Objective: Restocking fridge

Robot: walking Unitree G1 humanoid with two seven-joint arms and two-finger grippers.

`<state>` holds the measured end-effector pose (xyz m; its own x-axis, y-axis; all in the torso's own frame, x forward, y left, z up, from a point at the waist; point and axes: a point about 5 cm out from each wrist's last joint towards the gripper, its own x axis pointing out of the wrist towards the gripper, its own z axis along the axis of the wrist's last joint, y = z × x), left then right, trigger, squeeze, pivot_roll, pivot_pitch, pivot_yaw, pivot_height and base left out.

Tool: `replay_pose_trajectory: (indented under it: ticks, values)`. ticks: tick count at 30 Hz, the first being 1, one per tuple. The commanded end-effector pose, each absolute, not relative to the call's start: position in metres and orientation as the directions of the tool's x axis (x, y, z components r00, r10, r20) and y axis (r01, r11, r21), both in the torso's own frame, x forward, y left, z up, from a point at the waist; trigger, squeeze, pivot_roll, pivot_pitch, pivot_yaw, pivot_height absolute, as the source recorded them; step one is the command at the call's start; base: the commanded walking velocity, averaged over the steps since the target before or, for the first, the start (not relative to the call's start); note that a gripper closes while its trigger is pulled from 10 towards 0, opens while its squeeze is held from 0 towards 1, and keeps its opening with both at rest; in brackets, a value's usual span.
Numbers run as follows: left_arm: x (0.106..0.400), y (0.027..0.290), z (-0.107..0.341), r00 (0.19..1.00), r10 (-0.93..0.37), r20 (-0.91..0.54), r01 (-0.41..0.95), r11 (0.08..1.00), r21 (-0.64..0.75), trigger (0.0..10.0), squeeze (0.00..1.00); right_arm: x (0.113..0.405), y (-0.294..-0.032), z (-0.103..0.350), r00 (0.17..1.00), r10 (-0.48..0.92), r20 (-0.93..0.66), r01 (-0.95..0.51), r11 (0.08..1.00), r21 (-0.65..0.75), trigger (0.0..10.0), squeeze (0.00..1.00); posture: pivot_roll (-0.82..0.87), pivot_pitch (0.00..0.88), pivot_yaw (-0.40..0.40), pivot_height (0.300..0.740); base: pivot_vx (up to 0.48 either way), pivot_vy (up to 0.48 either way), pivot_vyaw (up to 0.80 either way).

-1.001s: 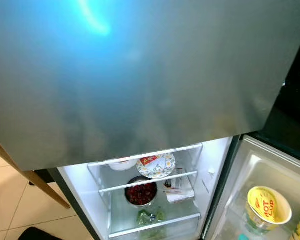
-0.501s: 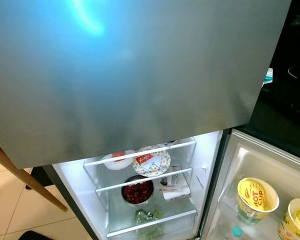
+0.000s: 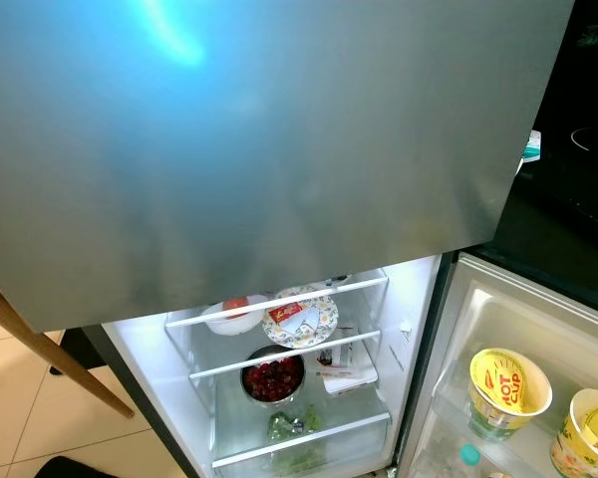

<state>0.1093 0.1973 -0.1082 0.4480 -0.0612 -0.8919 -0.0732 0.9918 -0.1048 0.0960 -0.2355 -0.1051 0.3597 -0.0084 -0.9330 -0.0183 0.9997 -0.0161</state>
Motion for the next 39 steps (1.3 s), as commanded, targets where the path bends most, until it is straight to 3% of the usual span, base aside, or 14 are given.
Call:
replay_pose_trajectory:
  ticks: [1,19,39]
  values:
    - [0.1062,0.1971,-0.1094,0.432,-0.059,-0.9,-0.074,0.992,-0.101,10.0,0.0,0.0949,-0.2323,-0.1061,0.352,0.009,-0.936,-0.033,0.999,-0.003,10.0,0.0,-0.04,0.006,-0.005,0.74,-0.394,0.0,0.0]
    - [0.1049,0.1955,-0.1099,0.428,-0.064,-0.901,-0.074,0.992,-0.106,10.0,0.0,0.0944,-0.2321,-0.1062,0.35,0.011,-0.937,-0.038,0.999,-0.002,10.0,0.0,-0.05,0.011,-0.004,0.74,-0.47,0.0,0.0]
    - [0.1072,0.1941,-0.1096,0.435,-0.063,-0.898,-0.087,0.99,-0.111,10.0,0.0,0.0948,-0.233,-0.1058,0.349,0.013,-0.937,-0.04,0.999,-0.001,10.0,0.0,-0.05,0.005,-0.009,0.74,0.0,0.0,0.0]
